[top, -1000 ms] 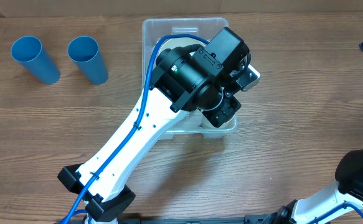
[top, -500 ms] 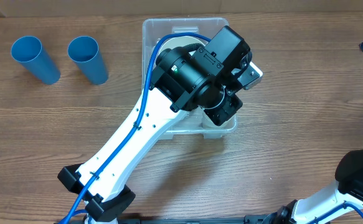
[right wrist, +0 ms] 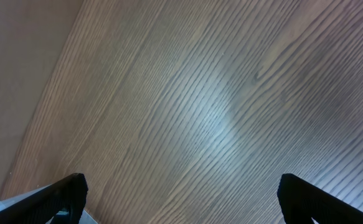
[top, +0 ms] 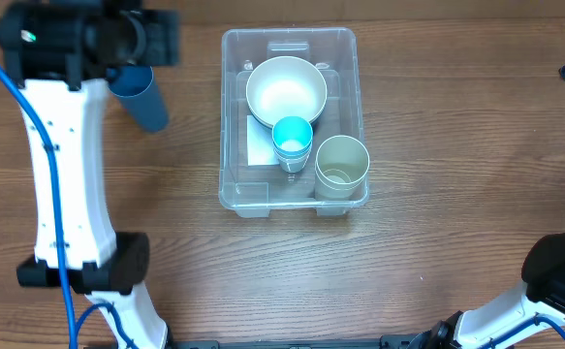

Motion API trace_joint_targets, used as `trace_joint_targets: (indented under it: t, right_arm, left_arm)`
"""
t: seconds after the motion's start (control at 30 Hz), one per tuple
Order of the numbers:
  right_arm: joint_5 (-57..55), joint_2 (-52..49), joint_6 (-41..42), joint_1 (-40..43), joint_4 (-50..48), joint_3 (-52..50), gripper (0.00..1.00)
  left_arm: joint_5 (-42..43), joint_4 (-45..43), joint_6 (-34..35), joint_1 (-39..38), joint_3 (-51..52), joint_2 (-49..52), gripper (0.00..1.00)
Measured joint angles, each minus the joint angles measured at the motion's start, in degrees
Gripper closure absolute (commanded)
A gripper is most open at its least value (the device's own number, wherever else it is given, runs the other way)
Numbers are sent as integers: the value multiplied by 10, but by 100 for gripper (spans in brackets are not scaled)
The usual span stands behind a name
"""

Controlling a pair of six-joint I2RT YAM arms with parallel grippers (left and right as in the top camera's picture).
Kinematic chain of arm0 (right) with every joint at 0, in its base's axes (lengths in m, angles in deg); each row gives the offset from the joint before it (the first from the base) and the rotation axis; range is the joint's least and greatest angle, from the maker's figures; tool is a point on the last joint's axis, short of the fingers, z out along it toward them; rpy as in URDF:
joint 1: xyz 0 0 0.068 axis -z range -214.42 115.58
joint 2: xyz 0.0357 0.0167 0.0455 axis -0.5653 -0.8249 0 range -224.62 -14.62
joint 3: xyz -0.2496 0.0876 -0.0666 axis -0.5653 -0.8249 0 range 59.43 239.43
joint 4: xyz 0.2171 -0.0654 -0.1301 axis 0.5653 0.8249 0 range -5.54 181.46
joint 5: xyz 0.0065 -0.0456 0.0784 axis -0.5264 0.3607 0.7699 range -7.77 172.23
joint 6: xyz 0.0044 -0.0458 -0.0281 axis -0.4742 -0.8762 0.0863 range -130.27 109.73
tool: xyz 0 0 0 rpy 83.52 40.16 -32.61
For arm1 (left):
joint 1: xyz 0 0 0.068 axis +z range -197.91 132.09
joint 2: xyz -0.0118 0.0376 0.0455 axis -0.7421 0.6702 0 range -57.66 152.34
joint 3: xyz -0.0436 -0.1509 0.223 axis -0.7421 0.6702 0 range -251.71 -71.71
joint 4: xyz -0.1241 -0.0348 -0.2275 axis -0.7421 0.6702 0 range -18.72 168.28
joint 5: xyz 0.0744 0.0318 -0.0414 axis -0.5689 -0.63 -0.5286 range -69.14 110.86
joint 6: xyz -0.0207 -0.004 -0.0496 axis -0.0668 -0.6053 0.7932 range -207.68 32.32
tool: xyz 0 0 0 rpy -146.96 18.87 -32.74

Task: Pack container
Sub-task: 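Grasp a dark-blue cup with the left gripper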

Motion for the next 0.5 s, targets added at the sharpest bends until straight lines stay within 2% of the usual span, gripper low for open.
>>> trace_joint_targets:
  t: [0.1,0.3,0.5]
  right_arm:
    - [0,0,0,0,0,0,0]
    - [0,0,0,0,0,0,0]
    - [0,0,0,0,0,0,0]
  left_arm:
    - [2,1,2,46,0,66,25]
    - [5,-24,1,51,0,179,24]
    - [9,-53,-3,51,0,191,26]
